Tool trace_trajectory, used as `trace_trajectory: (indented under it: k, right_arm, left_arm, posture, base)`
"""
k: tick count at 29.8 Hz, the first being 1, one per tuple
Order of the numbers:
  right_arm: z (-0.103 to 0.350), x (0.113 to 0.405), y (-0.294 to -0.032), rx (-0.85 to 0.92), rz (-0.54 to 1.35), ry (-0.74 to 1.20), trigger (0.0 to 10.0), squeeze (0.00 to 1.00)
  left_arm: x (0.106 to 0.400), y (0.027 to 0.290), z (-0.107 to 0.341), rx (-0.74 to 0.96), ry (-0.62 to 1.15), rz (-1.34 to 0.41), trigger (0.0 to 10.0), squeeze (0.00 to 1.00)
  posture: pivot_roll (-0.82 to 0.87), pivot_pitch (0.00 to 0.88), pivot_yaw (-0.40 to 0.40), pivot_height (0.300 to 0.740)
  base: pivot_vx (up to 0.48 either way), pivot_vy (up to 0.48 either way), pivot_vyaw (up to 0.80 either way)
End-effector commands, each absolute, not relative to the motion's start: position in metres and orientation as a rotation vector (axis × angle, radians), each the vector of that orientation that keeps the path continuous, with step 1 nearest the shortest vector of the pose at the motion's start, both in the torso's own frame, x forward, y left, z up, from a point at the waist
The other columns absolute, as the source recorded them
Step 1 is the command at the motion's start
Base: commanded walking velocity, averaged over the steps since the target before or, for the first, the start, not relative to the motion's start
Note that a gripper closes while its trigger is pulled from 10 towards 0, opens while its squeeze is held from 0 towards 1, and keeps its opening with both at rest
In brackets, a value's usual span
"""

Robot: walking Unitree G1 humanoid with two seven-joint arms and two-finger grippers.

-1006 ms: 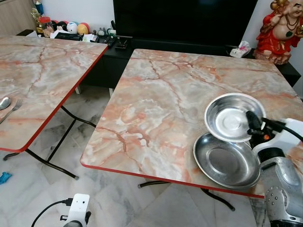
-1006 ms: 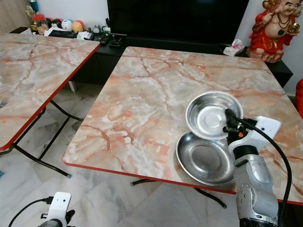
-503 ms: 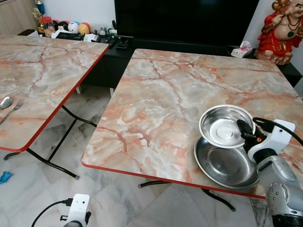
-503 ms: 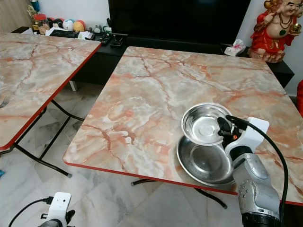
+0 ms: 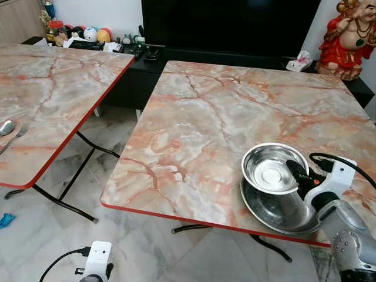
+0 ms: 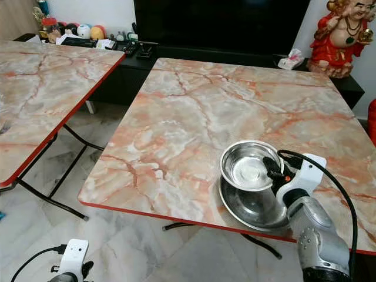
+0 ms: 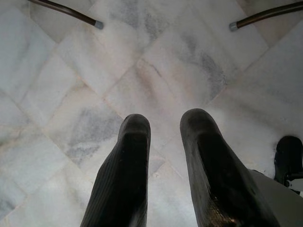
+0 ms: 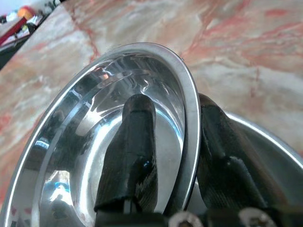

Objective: Setting the table

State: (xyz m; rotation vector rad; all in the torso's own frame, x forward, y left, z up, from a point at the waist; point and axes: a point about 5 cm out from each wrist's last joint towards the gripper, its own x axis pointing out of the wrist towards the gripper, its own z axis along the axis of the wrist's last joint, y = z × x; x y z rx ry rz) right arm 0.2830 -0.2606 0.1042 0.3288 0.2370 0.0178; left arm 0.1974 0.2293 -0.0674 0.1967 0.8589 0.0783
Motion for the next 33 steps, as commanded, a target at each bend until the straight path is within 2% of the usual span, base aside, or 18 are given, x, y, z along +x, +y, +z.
trace_trajectory:
  k: [1,33]
  right_arm:
    - [0.107,0.280,-0.266,0.315,0.019,0.235,10.0,0.00]
    - [0.088,0.270,-0.266,0.237,0.032,0.349,10.0,0.00]
  left_arm:
    - [0.192,0.230,-0.071,0.192,0.890,0.077,10.0,0.00]
    - [0.193,0.230,-0.070,0.191,0.886,0.077,10.0,0.00]
  posture:
    - [0.05,0.000,-0.031,0.740]
    - [0.05,0.000,-0.031,0.740]
  base:
    - [0.000,0.000,0.00]
    - [0.000,0.000,0.00]
